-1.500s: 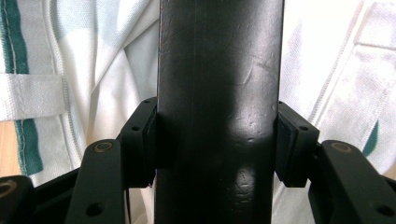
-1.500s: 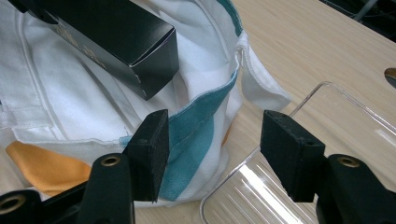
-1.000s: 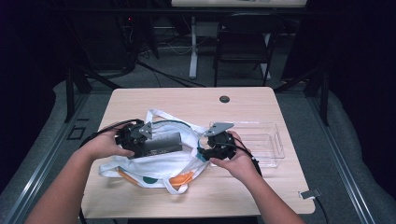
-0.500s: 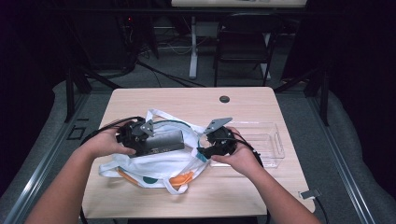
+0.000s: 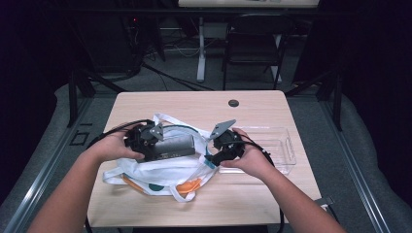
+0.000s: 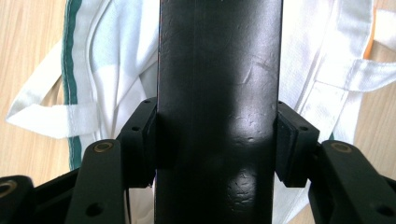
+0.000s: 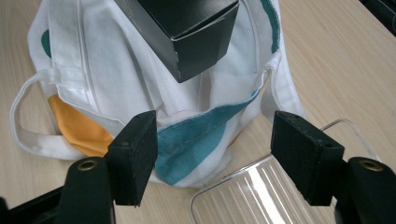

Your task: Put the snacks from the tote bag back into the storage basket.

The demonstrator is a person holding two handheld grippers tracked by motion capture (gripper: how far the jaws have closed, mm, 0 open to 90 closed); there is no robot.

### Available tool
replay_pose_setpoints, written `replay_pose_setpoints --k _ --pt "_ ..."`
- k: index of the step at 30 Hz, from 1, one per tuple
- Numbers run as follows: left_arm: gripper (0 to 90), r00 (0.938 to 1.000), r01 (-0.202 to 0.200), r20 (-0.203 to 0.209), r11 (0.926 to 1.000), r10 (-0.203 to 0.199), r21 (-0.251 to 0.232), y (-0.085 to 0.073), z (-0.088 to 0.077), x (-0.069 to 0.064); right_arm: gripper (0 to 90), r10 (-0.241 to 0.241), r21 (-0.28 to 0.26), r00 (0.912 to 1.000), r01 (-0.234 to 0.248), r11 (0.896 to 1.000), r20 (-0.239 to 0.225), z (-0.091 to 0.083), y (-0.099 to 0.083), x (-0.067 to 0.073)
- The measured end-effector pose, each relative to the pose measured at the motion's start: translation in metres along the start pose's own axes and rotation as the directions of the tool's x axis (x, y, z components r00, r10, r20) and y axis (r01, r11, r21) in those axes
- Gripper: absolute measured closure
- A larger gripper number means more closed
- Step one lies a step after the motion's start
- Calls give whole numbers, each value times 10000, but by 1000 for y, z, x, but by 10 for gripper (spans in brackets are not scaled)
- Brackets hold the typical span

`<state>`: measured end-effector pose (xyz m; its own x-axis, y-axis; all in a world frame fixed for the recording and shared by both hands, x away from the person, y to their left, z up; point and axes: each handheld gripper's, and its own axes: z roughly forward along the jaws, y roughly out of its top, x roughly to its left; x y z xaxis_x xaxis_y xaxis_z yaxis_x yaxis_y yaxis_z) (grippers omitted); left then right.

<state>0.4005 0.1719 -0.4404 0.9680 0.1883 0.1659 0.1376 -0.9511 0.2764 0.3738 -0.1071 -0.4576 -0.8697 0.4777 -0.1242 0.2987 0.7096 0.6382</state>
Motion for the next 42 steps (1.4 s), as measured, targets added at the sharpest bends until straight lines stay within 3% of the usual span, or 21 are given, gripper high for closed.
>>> replay_pose_setpoints --k 14,17,27,42 --pt "431 9987 -481 181 9988 481 20 23 -1 -2 322 -1120 406 9937 1115 9929 83 -9 15 1" --pt "431 9984 -527 214 9986 527 -25 26 -1 -3 322 -1085 382 9941 1083 9934 21 -10 16 2" --pt "431 9958 -912 104 9958 912 -31 41 -8 -6 315 -1690 681 9856 1691 9832 -74 -16 27 2" --pt "431 9946 -1021 -178 9948 1021 -26 42 -20 -6 294 -2206 875 9754 2195 9717 34 -16 41 6"
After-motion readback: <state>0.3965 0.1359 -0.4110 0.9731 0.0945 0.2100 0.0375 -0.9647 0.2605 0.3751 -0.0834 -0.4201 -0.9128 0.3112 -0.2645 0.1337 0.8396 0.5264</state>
